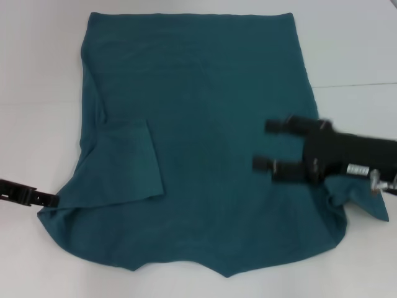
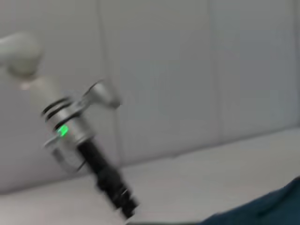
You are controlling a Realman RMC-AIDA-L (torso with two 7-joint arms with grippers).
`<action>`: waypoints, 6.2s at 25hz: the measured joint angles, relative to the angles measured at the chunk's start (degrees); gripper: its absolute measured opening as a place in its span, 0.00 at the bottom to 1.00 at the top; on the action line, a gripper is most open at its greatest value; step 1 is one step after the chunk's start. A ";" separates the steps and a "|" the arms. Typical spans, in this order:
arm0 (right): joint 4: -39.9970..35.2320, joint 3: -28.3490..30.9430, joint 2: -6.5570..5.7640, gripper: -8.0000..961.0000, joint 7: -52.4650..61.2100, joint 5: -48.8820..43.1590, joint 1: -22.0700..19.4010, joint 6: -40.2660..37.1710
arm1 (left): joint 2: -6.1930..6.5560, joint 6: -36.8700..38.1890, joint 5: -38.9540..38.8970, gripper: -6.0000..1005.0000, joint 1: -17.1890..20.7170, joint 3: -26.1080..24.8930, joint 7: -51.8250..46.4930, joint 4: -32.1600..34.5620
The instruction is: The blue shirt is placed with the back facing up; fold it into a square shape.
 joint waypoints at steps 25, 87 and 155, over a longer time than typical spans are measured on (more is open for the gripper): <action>-10.75 -1.83 1.65 0.92 9.27 -16.12 2.14 -4.34 | 1.11 -1.92 4.32 0.63 -3.03 0.62 0.60 -5.25; -9.96 -2.90 1.84 0.92 9.32 -15.50 3.20 -3.82 | 0.33 -5.18 7.53 0.38 -2.96 2.40 -1.79 -7.41; -8.59 -2.90 1.92 0.92 8.86 -15.44 4.53 -1.25 | 0.90 -7.33 9.16 0.08 -3.09 -1.02 -4.64 -9.81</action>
